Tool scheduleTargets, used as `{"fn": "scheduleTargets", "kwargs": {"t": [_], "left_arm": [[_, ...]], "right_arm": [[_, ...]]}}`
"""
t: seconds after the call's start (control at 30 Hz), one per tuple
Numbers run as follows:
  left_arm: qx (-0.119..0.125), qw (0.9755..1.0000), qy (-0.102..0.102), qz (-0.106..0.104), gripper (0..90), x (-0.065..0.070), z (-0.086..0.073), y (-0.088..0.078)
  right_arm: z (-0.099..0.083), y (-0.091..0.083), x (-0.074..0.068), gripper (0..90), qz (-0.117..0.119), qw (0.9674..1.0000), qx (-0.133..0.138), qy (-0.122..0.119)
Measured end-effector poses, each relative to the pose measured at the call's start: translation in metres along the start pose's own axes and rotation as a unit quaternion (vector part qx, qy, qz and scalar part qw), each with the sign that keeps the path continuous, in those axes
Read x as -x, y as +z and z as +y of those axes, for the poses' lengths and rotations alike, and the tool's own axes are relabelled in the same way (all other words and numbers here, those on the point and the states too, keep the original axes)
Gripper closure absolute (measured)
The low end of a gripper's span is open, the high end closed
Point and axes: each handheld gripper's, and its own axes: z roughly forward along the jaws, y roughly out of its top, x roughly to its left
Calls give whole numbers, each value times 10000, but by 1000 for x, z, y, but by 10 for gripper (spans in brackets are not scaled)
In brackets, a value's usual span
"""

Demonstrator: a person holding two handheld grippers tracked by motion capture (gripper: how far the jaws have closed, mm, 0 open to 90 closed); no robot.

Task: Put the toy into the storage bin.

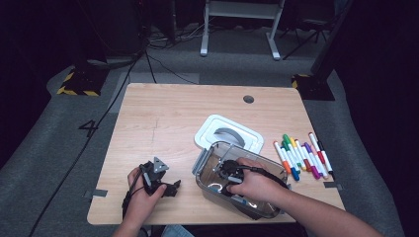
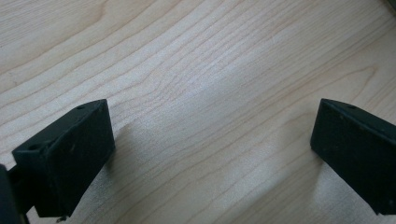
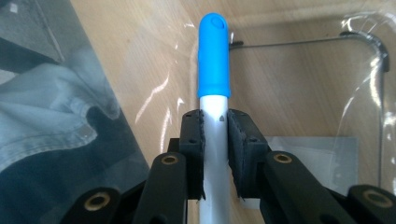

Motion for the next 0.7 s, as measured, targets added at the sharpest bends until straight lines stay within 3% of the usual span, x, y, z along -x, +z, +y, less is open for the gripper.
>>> {"fn": "scheduleTargets", "kwargs": {"t": [0.43,0.47,0.57,0.67,0.7], "left_arm": [[2,10000,10,-2,1,0,0,0],[0,10000,5,-3,0,0,0,0],[5,10000,1,-2,0,0,0,0],[3,10000,8,-2,0,0,0,0],[3,10000,8,-2,0,0,0,0]], "right_arm": [[-4,13,7,743,87,9999,-120,42],[-5,12,8,717,178,9998,-13,95],[-5,8,9,699,171,9997,106,107],[-6,-6,9,681,139,9983,521,224],[-6,-6,9,681,139,9983,521,224]]}}
